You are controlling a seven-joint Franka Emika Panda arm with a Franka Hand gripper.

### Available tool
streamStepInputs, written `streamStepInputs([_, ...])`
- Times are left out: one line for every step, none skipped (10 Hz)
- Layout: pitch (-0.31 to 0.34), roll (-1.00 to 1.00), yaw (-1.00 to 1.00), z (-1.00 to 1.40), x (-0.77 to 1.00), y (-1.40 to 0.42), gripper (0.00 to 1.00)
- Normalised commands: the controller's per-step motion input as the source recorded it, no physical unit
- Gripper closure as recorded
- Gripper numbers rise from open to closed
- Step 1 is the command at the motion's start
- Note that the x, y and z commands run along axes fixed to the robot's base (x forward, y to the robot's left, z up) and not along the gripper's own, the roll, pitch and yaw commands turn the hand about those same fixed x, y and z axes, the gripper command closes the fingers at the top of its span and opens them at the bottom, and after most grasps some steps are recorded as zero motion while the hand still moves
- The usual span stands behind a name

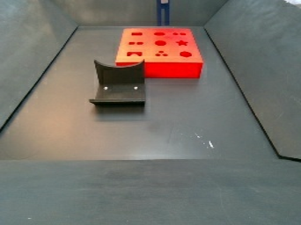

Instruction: Insert the square-circle object.

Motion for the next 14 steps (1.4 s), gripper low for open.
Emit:
streamStepInputs([-0.167,-0.08,-0.90,-0.02,-0.09,0.00,1.00])
streamStepInputs([-0.164,-0.05,-0.78,-0.07,-0.30,0.00,1.00])
streamStepInputs([-0.109,0.00,-0.55,0.00,-0.47,0.00,1.00])
streamStepInputs([0.000,0.02,-0.05,-0.01,-0.11,0.00,1.00])
streamStepInputs([-0.013,0.00,0.03,-0.07,-0.16,0.01,1.00])
streamStepInputs([-0.127,-0.05,0.09,-0.20,-0.19,0.00,1.00])
streamStepInputs([-0.260,-0.18,0.09,-0.24,-0.29,0.06,1.00])
streamStepInputs([-0.276,-0.16,0.05,-0.13,-0.31,0.02,1.00])
streamStepInputs([-0.289,-0.21,0.00,-0.15,-0.34,0.03,1.00])
streamStepInputs([-0.317,-0.24,0.00,-0.05,-0.43,0.07,1.00])
streamStepInputs([-0.234,-0.17,0.00,0.00,-0.41,0.07,1.00])
streamStepInputs([-0.147,-0.04,-0.01,0.01,-0.34,0.00,1.00])
streamStepInputs([0.000,0.06,-0.16,0.00,-0.03,0.00,1.00])
streamStepInputs([0.000,0.12,-0.20,-0.11,0.00,-0.12,1.00])
